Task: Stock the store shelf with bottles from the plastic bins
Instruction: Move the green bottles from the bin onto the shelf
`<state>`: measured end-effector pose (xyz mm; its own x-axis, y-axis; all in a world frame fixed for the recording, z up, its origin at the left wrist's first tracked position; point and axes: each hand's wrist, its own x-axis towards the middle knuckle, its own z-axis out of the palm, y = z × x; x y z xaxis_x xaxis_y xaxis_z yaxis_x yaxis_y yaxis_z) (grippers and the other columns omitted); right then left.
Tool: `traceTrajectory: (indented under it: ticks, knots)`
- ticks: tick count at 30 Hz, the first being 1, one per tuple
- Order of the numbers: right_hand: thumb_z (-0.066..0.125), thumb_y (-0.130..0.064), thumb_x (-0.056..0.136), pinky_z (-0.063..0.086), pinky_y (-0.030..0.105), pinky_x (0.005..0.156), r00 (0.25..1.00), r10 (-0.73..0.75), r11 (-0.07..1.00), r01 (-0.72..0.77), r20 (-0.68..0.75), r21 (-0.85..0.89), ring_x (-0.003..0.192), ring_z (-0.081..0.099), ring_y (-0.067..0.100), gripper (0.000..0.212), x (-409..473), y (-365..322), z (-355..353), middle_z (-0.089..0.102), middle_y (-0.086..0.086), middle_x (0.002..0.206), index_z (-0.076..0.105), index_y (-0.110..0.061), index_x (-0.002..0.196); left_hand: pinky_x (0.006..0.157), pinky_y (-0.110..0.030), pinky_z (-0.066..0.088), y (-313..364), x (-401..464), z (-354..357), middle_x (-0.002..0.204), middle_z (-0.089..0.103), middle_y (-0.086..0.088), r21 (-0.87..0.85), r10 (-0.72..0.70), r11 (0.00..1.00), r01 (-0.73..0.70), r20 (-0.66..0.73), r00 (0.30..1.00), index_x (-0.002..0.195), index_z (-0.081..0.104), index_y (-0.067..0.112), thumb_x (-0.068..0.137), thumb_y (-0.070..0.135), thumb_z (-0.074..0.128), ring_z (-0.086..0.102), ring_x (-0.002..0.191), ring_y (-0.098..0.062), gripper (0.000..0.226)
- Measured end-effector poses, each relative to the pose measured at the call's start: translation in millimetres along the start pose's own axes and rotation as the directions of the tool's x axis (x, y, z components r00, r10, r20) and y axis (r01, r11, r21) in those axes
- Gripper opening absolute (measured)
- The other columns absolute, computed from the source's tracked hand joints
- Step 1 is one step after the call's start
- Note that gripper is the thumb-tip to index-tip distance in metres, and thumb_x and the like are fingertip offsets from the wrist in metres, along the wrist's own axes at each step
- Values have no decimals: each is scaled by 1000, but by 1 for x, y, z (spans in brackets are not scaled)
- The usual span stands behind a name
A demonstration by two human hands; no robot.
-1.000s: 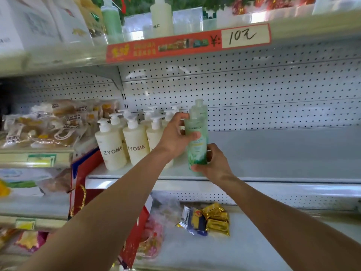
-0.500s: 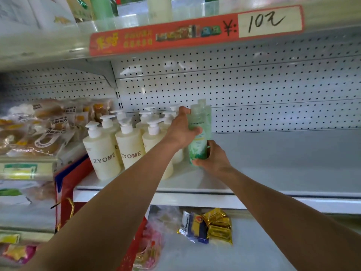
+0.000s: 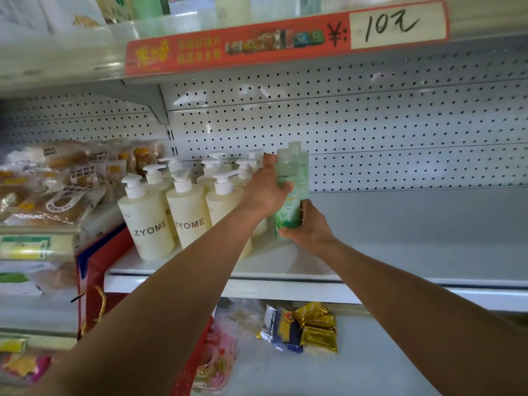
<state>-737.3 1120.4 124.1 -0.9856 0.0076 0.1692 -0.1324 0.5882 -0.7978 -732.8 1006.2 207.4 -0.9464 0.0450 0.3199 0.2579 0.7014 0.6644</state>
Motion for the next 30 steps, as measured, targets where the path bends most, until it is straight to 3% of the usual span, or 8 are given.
traceTrajectory:
  ticks: [2, 7, 11, 15, 23, 30]
  knots:
    - [77, -24, 74, 53, 39, 85, 1000, 1, 999, 0, 12, -47, 98, 62, 23, 51, -1, -4, -2, 63, 4, 108, 46, -11, 113, 92, -45, 50, 2, -4, 1, 122, 59, -7, 41, -7, 999, 7, -6, 1000, 142, 26, 19, 93, 23, 57, 60, 107, -28, 59]
    - [71, -26, 81, 49, 35, 80, 998, -15, 988, 24, 59, -153, 102, 59, 27, 52, -9, -8, -9, 58, 10, 116, 38, -7, 117, 99, -45, 45, 6, -15, 1, 134, 53, -11, 253, -10, 967, 11, -6, 1000, 152, 9, 15, 94, 25, 58, 53, 121, -31, 77]
    - [62, -31, 88, 48, 34, 81, 993, -117, 931, 121, 32, -345, 111, 58, 25, 49, -33, 2, -22, 56, 5, 126, 43, -11, 128, 97, -45, 46, 2, -43, -4, 137, 49, -10, 312, 87, 948, -64, -59, 994, 146, 28, 17, 92, 24, 61, 54, 119, -31, 63]
    - [55, -29, 92, 48, 30, 79, 966, -257, 859, 224, -9, -460, 107, 60, 16, 35, -68, 17, -42, 59, -6, 125, 53, -22, 126, 88, -44, 51, -5, -81, -6, 125, 59, 3, 371, 123, 926, -69, -123, 985, 131, 48, 25, 94, 32, 56, 61, 106, -23, 39]
    - [52, -23, 93, 49, 31, 81, 919, -393, 766, 315, -21, -560, 103, 62, 18, 28, -141, 45, -69, 64, -6, 117, 59, -23, 120, 83, -36, 52, -16, -166, 23, 118, 63, 11, 496, 193, 861, -117, -104, 976, 123, 55, 30, 95, 30, 50, 63, 102, -16, 28]
    - [52, -17, 91, 49, 33, 80, 933, -354, 773, 327, 58, -543, 111, 56, 18, 29, -195, 80, -71, 62, -2, 119, 58, -21, 120, 85, -35, 49, -32, -227, 71, 121, 62, 8, 467, 82, 882, -63, -21, 996, 123, 56, 30, 93, 28, 52, 61, 107, -19, 31]
